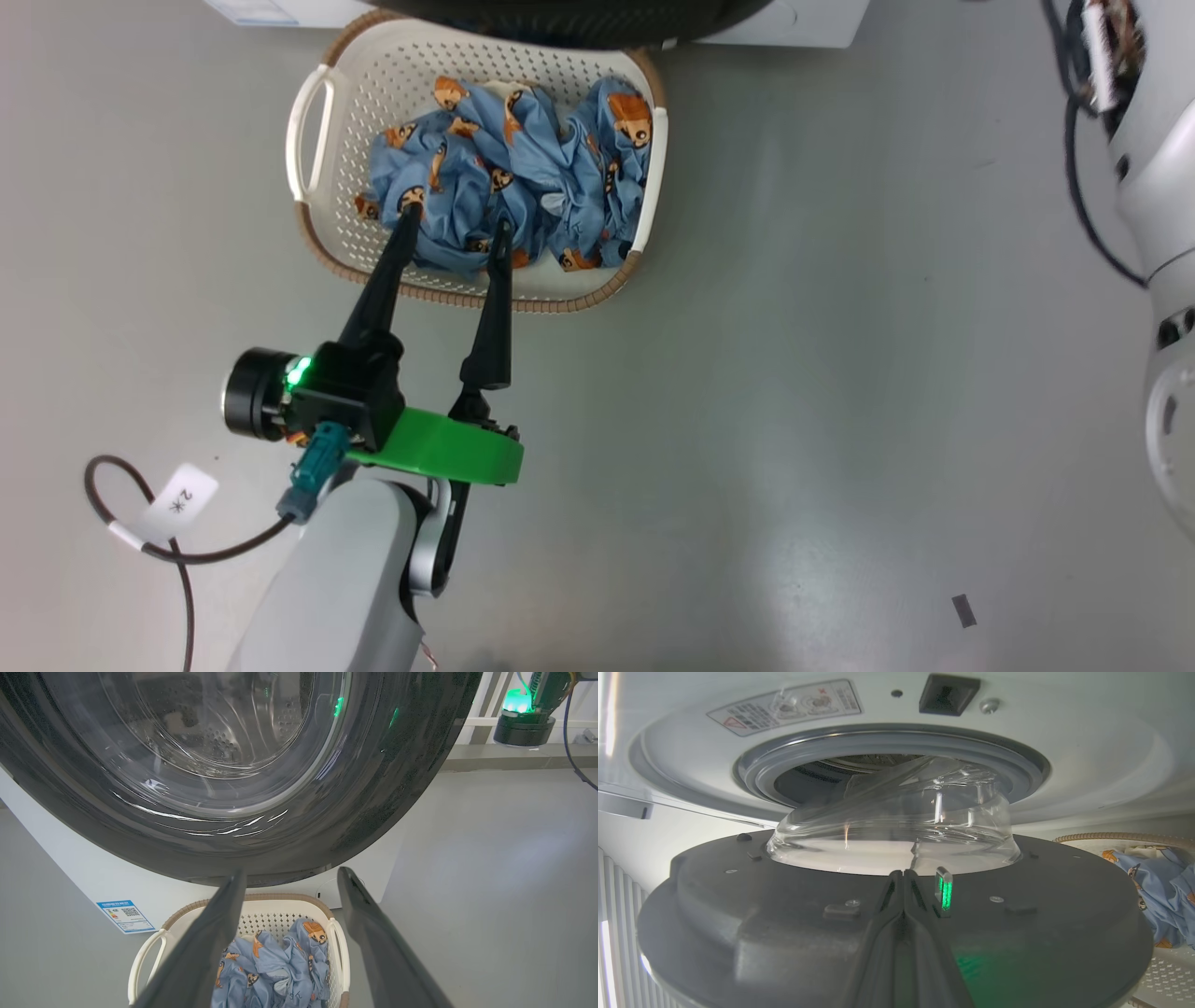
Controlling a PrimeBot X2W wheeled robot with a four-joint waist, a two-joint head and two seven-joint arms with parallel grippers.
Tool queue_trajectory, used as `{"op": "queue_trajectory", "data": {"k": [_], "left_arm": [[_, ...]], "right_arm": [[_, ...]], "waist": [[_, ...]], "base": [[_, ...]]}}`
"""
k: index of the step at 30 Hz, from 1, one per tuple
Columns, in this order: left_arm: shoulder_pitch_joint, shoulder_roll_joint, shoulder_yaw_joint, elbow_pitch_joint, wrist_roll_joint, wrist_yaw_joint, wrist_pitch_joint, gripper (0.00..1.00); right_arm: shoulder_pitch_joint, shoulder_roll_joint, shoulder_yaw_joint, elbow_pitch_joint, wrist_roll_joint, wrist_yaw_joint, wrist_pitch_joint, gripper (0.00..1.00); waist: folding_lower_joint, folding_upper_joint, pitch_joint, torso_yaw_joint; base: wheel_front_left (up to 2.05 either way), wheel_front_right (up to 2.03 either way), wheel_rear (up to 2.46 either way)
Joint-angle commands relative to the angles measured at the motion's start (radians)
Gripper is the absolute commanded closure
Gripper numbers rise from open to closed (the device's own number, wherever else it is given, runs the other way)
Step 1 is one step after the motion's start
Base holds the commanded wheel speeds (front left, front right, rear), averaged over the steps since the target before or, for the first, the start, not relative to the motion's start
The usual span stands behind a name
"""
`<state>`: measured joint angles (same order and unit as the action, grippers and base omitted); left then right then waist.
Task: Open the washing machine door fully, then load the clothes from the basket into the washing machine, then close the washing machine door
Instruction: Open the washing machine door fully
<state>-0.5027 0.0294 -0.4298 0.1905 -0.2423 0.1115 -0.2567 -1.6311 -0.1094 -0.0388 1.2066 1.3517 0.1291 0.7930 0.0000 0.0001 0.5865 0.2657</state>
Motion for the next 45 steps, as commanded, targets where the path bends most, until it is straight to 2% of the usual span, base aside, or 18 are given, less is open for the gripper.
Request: {"op": "queue_trajectory", "data": {"k": [1,12,18,34,45], "left_arm": [[0.0,0.021,0.036,-0.016,0.004,0.01,-0.005,0.0],[0.027,0.021,0.05,-0.005,0.015,0.001,-0.005,0.0],[0.052,0.021,0.061,0.011,0.024,-0.01,-0.005,0.0],[0.121,0.021,0.078,0.044,0.029,-0.033,-0.005,0.0],[0.149,0.021,0.079,0.045,0.024,-0.047,-0.005,0.0]], "right_arm": [[0.037,0.052,0.012,-0.052,0.012,0.002,0.036,1.0],[0.205,0.058,0.031,-0.199,0.073,0.002,0.125,1.0],[0.315,0.059,0.08,-0.28,0.144,0.002,0.152,1.0],[0.536,0.059,0.311,-0.409,0.355,0.002,0.108,1.0],[0.627,0.059,0.463,-0.449,0.493,0.002,0.041,1.0]], "waist": [[0.0,-0.0001,-0.012,-0.006],[0.0,-0.0001,-0.063,-0.024],[0.0,-0.0001,-0.107,-0.026],[0.0,-0.0001,-0.226,-0.017],[0.0,-0.0001,-0.276,0.009]], "base": [[0.0,0.0,0.0],[0.0,0.0,0.0],[0.0,0.0,0.0],[0.0,0.0,0.0],[0.0,0.0,0.0]]}}
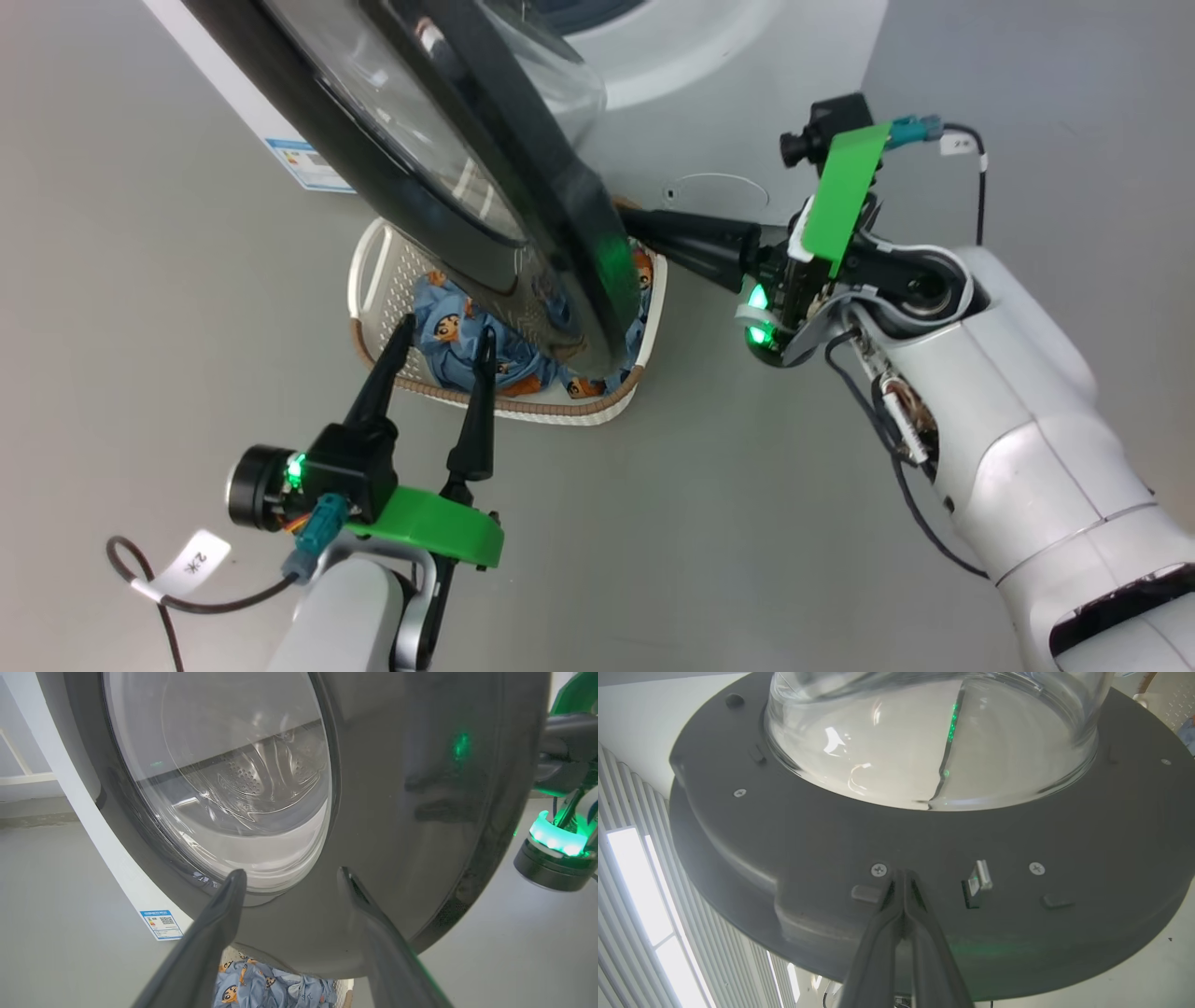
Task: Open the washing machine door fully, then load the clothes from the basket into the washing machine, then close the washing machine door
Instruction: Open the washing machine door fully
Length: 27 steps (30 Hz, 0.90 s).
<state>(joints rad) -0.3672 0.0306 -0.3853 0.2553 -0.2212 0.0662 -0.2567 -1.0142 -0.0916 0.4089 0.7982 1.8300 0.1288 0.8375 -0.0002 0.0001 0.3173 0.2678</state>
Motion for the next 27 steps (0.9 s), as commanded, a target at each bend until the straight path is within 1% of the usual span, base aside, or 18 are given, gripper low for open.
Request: {"op": "queue_trajectory", "data": {"k": [1,3,8,15,21,27], "left_arm": [[0.015,0.02,0.034,-0.019,0.002,-0.002,-0.005,0.0],[0.022,0.02,0.034,-0.017,0.002,-0.006,-0.005,0.0],[0.034,0.02,0.036,-0.01,0.003,-0.009,-0.005,0.0],[0.042,0.02,0.04,-0.009,0.005,-0.009,-0.005,0.0],[0.047,0.02,0.047,-0.011,0.007,-0.009,-0.005,0.0],[0.048,0.02,0.054,-0.009,0.011,-0.011,-0.005,0.0]], "right_arm": [[0.016,0.041,0.028,-0.042,0.024,0.002,-0.011,1.0],[0.033,0.041,0.067,-0.048,0.061,0.002,-0.026,1.0],[0.056,0.041,0.128,-0.059,0.119,0.002,-0.05,1.0],[0.064,0.041,0.18,-0.062,0.162,0.002,-0.079,1.0],[0.066,0.036,0.199,-0.056,0.19,0.002,-0.103,1.0],[0.072,0.008,0.193,-0.07,0.224,0.002,-0.131,1.0]], "waist": [[0.0002,-0.0001,-0.01,0.009],[0.0002,-0.0001,-0.02,0.016],[0.0002,-0.0001,-0.038,0.024],[0.0002,-0.0001,-0.049,0.026],[0.0002,-0.0001,-0.053,0.018],[0.0002,-0.0001,-0.055,0.006]], "base": [[0.0,0.0,0.0],[0.0,0.0,0.0],[0.0,0.0,0.0],[0.0,0.0,0.0],[0.0,0.0,0.0],[0.0,0.0,0.0]]}}
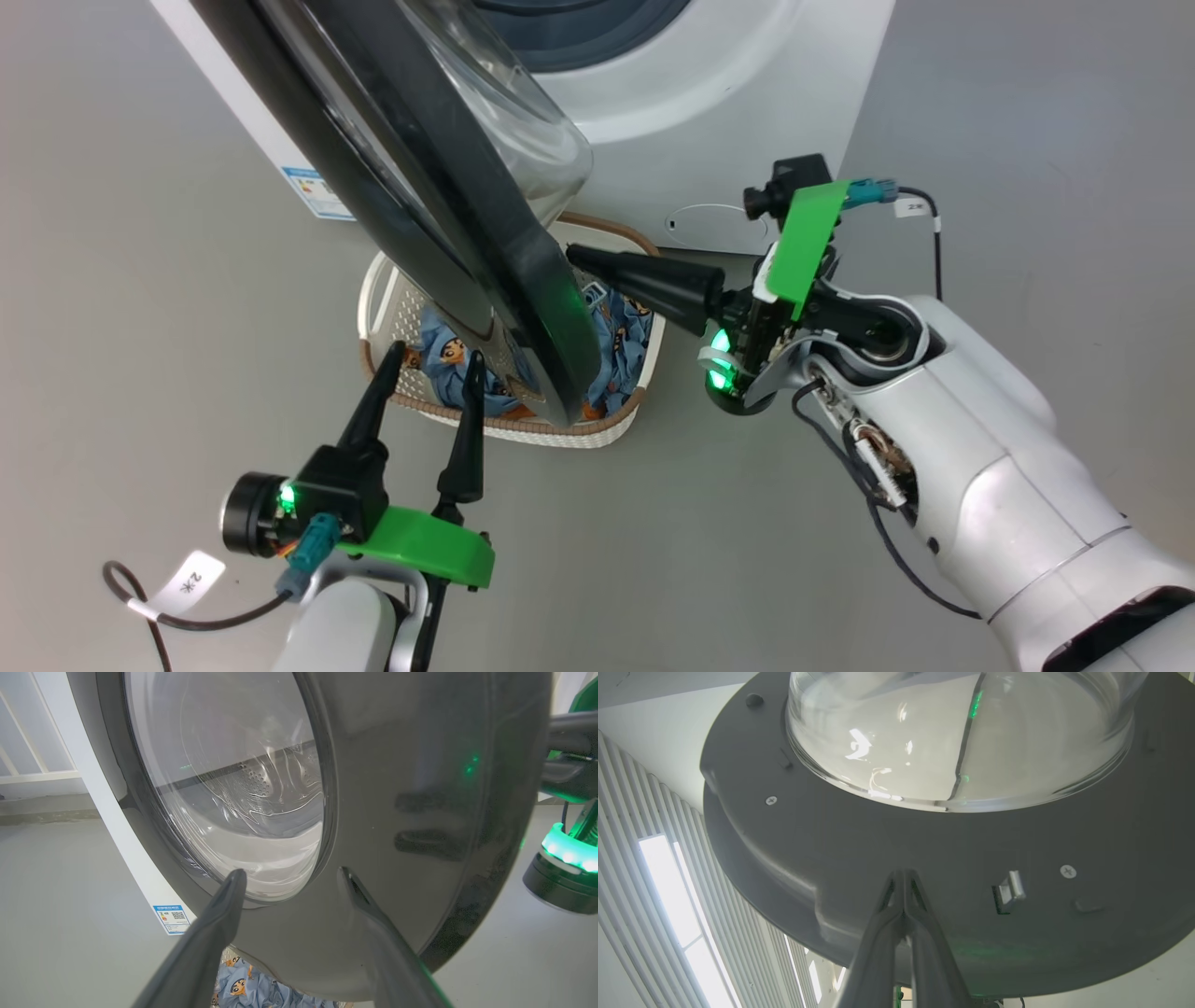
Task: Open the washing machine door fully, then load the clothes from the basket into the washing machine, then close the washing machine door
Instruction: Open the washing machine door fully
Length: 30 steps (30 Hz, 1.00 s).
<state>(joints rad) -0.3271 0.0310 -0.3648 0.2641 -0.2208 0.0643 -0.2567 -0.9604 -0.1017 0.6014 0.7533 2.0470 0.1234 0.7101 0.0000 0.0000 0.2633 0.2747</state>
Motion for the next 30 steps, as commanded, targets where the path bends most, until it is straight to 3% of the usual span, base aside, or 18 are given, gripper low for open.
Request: {"op": "queue_trajectory", "data": {"k": [1,12,24,25,26,27,30], "left_arm": [[0.009,0.019,0.035,-0.017,0.012,-0.01,-0.005,0.0],[0.019,0.019,0.064,0.003,0.031,-0.022,-0.005,0.0],[0.049,0.019,0.101,0.032,0.052,-0.043,-0.005,0.0],[0.053,0.019,0.105,0.033,0.054,-0.046,-0.005,0.0],[0.056,0.019,0.108,0.034,0.057,-0.048,-0.005,0.0],[0.059,0.019,0.111,0.036,0.059,-0.051,-0.005,0.0],[0.062,0.019,0.116,0.04,0.065,-0.056,-0.005,0.0]], "right_arm": [[0.021,0.011,-0.004,-0.03,0.014,0.007,-0.01,1.0],[0.114,-0.102,-0.084,-0.159,0.088,0.007,-0.09,1.0],[0.417,-0.259,-0.155,-0.417,0.067,0.007,-0.279,1.0],[0.443,-0.272,-0.155,-0.438,0.045,0.007,-0.308,0.66],[0.472,-0.278,-0.156,-0.459,0.036,0.007,-0.33,0.38],[0.5,-0.284,-0.16,-0.477,0.032,0.007,-0.352,0.02],[0.551,-0.299,-0.16,-0.512,0.011,0.007,-0.394,0.0]], "waist": [[0.0,0.0,-0.002,-0.004],[0.0,0.0,-0.033,-0.041],[0.0,0.0,-0.096,-0.088],[0.0,0.0,-0.1,-0.092],[0.0,0.0,-0.104,-0.096],[0.0,0.0,-0.109,-0.099],[0.0,0.0,-0.118,-0.104]], "base": [[0.0,0.0,0.0],[0.0,0.0,0.0],[0.0,0.0,0.0],[0.0,0.0,0.0],[0.0,0.0,0.0],[0.0,0.0,0.0],[0.0,0.0,0.0]]}}
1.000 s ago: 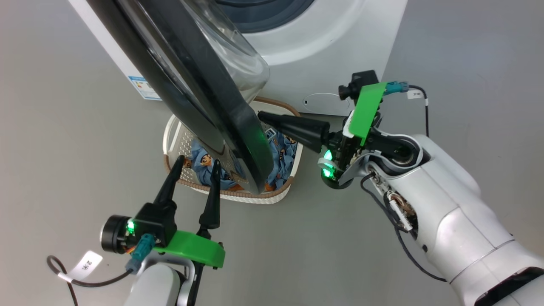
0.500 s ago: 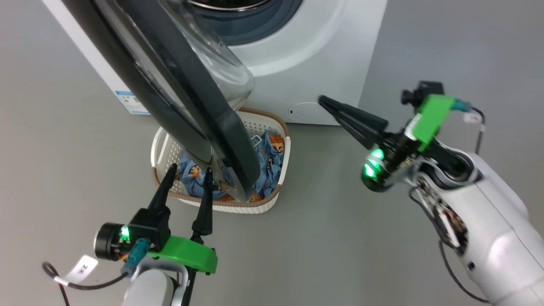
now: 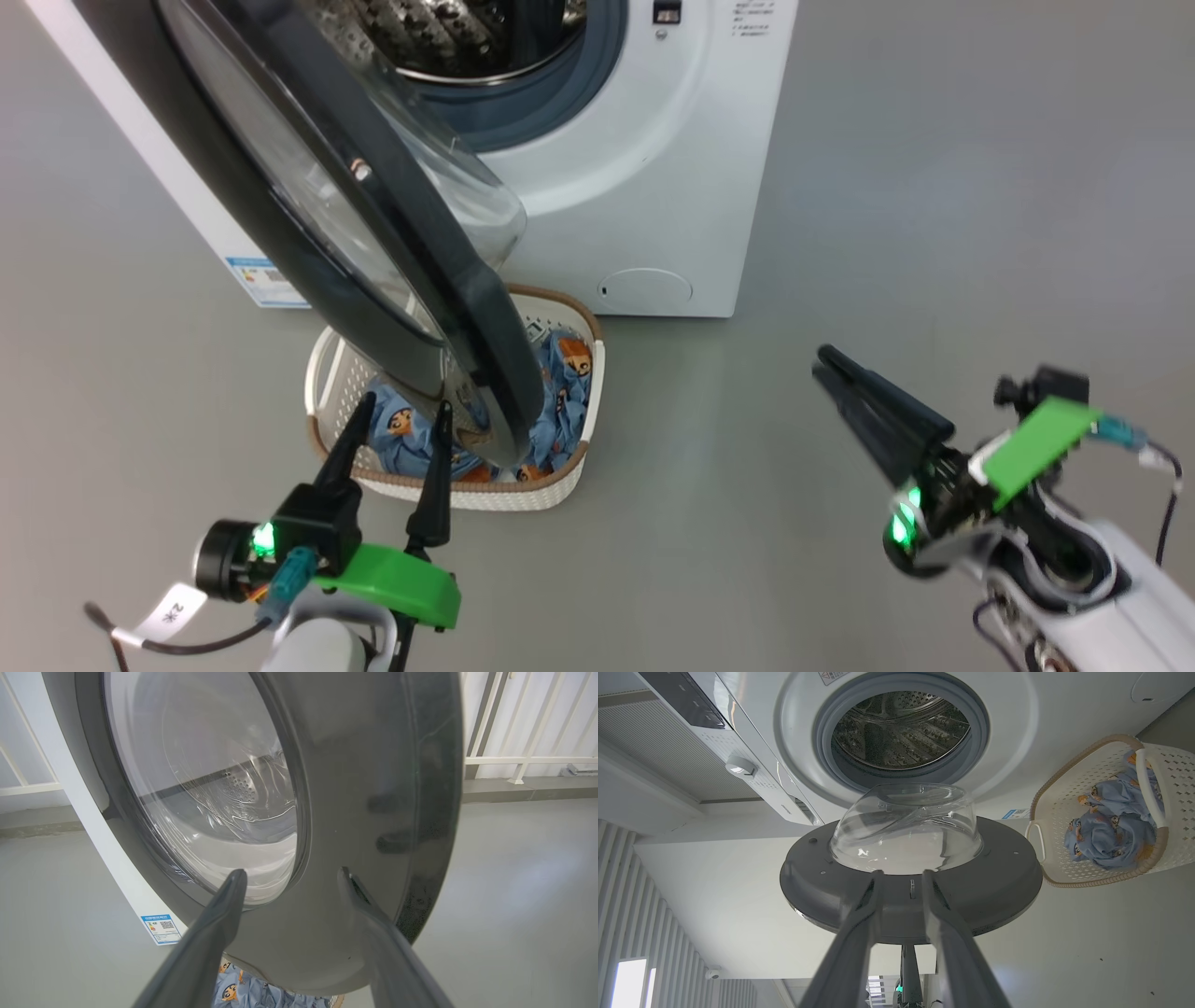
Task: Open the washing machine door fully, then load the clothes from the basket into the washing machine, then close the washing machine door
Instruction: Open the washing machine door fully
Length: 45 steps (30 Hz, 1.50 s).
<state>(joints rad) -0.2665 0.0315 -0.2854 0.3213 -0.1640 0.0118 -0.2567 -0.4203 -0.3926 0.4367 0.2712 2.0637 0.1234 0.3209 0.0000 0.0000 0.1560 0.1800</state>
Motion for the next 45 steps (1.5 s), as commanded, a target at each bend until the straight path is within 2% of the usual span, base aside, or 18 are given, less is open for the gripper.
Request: {"op": "queue_trajectory", "data": {"k": [1,8,13,18,22,24,26,28,31,35,39,45], "left_arm": [[0.004,0.019,0.041,-0.015,0.01,-0.005,-0.005,0.0],[0.025,0.019,0.061,-0.007,0.016,-0.016,-0.005,0.0],[0.036,0.019,0.074,-0.005,0.02,-0.019,-0.005,0.0],[0.042,0.019,0.089,-0.004,0.027,-0.024,-0.005,0.0],[0.044,0.019,0.101,-0.005,0.032,-0.027,-0.005,0.0],[0.046,0.019,0.107,-0.007,0.034,-0.027,-0.005,0.0],[0.046,0.019,0.109,-0.008,0.034,-0.026,-0.005,0.0],[0.046,0.019,0.107,-0.008,0.032,-0.027,-0.005,0.0],[0.046,0.019,0.102,-0.006,0.03,-0.029,-0.005,0.0],[0.049,0.019,0.097,0.001,0.031,-0.032,-0.005,0.0],[0.057,0.019,0.099,0.008,0.029,-0.034,-0.005,0.0],[0.069,0.019,0.102,0.012,0.026,-0.034,-0.005,0.0]], "right_arm": [[0.036,-0.012,0.006,-0.046,-0.008,0.007,-0.021,0.0],[0.183,-0.04,0.008,-0.13,-0.05,0.007,-0.159,0.0],[0.244,-0.07,0.001,-0.131,-0.15,0.007,-0.324,0.0],[0.256,-0.12,-0.003,-0.075,-0.329,0.007,-0.529,0.0],[0.24,-0.15,-0.06,0.001,-0.563,0.007,-0.58,0.0],[0.228,-0.119,-0.191,0.043,-0.755,0.007,-0.582,0.0],[0.23,-0.067,-0.331,0.049,-1.018,0.007,-0.582,0.0],[0.252,0.017,-0.434,-0.008,-1.244,0.007,-0.582,0.0],[0.304,0.138,-0.512,-0.114,-1.487,0.007,-0.582,0.0],[0.369,0.24,-0.534,-0.2,-1.667,0.007,-0.582,0.0],[0.435,0.29,-0.527,-0.241,-1.817,0.007,-0.583,0.0],[0.485,0.317,-0.527,-0.236,-1.878,0.007,-0.583,0.0]], "waist": [[0.0,0.0,-0.016,-0.013],[0.0,0.0,-0.041,-0.032],[0.0,0.0,-0.048,-0.045],[0.0,0.0,-0.053,-0.061],[0.0,0.0,-0.053,-0.074],[0.0,0.0,-0.053,-0.081],[0.0,0.0,-0.053,-0.083],[0.0,0.0,-0.055,-0.083],[0.0,0.0,-0.058,-0.082],[0.0,0.0,-0.066,-0.081],[0.0,0.0,-0.082,-0.078],[0.0,0.0,-0.1,-0.073]], "base": [[0.0,0.0,0.0],[0.0,0.0,0.0],[0.0,0.0,0.0],[0.0,0.0,0.0],[0.0,0.0,0.0],[0.0,0.0,0.0],[0.0,0.0,0.0],[0.0,0.0,0.0],[0.0,0.0,0.0],[0.0,0.0,0.0],[0.0,0.0,0.0],[0.0,0.0,0.0]]}}
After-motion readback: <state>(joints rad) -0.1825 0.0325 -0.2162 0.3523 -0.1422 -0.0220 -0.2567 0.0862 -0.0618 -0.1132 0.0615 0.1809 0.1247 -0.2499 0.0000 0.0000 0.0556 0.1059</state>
